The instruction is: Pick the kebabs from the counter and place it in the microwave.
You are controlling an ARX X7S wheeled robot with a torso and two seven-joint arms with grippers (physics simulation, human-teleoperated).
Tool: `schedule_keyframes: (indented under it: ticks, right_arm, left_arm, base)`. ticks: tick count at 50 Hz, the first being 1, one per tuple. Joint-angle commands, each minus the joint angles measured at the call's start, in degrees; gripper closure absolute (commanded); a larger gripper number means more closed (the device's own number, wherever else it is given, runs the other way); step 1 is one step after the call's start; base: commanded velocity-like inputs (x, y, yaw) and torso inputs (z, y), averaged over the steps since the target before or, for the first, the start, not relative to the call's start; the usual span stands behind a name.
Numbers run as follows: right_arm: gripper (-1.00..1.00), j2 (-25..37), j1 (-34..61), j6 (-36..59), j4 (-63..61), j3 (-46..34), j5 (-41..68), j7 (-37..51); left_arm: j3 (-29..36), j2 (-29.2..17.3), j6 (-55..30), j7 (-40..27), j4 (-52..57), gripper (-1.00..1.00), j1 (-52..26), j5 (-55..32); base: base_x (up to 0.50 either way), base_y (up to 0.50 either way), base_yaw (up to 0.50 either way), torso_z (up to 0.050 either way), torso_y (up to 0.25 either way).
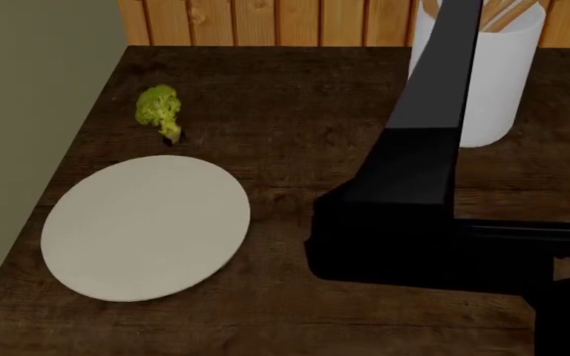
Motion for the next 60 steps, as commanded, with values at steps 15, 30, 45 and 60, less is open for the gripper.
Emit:
schedule_keyframes:
  ticks: [15, 30, 45, 60]
  right_arm:
    - [-1.0, 0.53, 0.92, -0.24, -0.13, -0.4, -0.12, -0.31]
    - [-1.0, -0.51, 0.96, 1.46, -0.13, -0.04, 1.61, -0.19]
    - [-1.0, -1.24, 0.94, 1.67, -0.13, 0.02, 1.93, -0.02]
    - [-1.0, -1.52, 0.86, 1.81, -0.12, 0.57, 2.47, -0.18]
  left_arm:
    - [0.12, 0.02, 0.54, -0.75, -0.93, 1.0, -0.24, -0.84]
    - [-0.42, 0.02, 0.89, -0.81, -1.42, 1.0, -0.24, -0.64]
    - [-0.78, 0.02, 0.73, -0.51, -1.55, 1.0, -0.24, -0.38]
    - [-0.86, 0.02, 0.45, -0.47, -1.3, 1.0, -0.24, -0.36]
  base:
    - [-0.38, 0.0, 0.0, 0.0, 0.0]
    - [0.0, 0.08, 0.0, 0.0, 0.0]
    - [0.0, 0.5, 0.0, 0.0, 0.0]
    - [0.0, 0.5, 0.0, 0.0, 0.0]
